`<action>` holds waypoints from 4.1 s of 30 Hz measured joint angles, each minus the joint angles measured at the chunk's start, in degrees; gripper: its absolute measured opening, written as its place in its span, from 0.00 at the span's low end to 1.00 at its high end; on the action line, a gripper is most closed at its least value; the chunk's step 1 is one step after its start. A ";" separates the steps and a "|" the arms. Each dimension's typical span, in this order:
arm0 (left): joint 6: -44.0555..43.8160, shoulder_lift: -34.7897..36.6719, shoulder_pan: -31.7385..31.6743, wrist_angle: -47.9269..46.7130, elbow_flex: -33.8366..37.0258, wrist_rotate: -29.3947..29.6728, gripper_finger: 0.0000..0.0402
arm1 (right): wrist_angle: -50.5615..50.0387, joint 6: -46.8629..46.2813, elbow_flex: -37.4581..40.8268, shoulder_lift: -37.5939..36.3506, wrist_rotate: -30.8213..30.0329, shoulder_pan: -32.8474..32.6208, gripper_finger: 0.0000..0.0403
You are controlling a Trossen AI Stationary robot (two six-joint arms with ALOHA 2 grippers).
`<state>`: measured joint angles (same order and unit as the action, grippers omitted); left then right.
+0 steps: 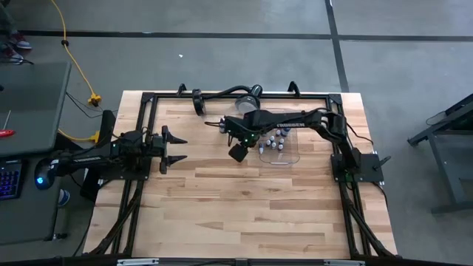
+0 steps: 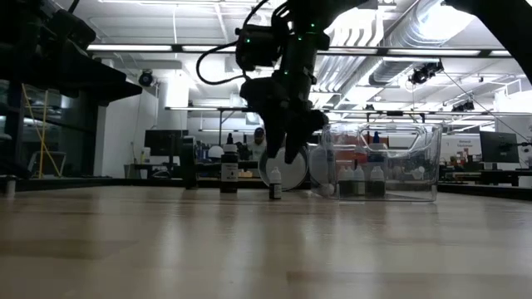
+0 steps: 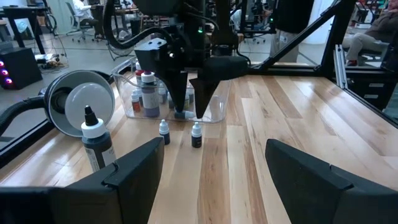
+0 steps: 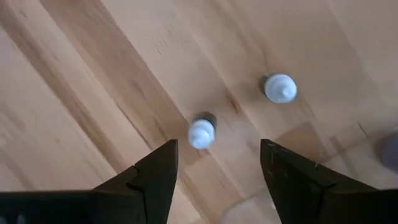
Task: Pick & Place food coloring
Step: Put the small black food coloring bottle into the transparent bin
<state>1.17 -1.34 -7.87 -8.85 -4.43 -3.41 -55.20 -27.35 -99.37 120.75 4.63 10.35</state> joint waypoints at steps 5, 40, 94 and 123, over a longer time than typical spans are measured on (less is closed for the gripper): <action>-0.02 0.00 0.01 0.01 0.02 -0.01 0.69 | 0.99 -0.17 0.20 0.30 -0.99 -0.56 0.54; -0.02 0.00 0.01 -0.01 0.02 -0.01 0.69 | 1.65 23.61 0.16 3.31 -2.16 -2.90 0.53; -0.02 0.01 -0.01 -0.01 0.02 -0.01 0.69 | 5.67 24.19 2.80 3.45 -5.65 -3.76 0.35; -0.02 0.01 0.01 -0.01 0.02 -0.01 0.69 | 5.54 18.18 -1.40 3.23 -1.24 -4.84 0.12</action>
<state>1.15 -1.32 -7.86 -8.86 -4.40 -3.42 -49.66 -9.17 -100.77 123.98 3.39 5.50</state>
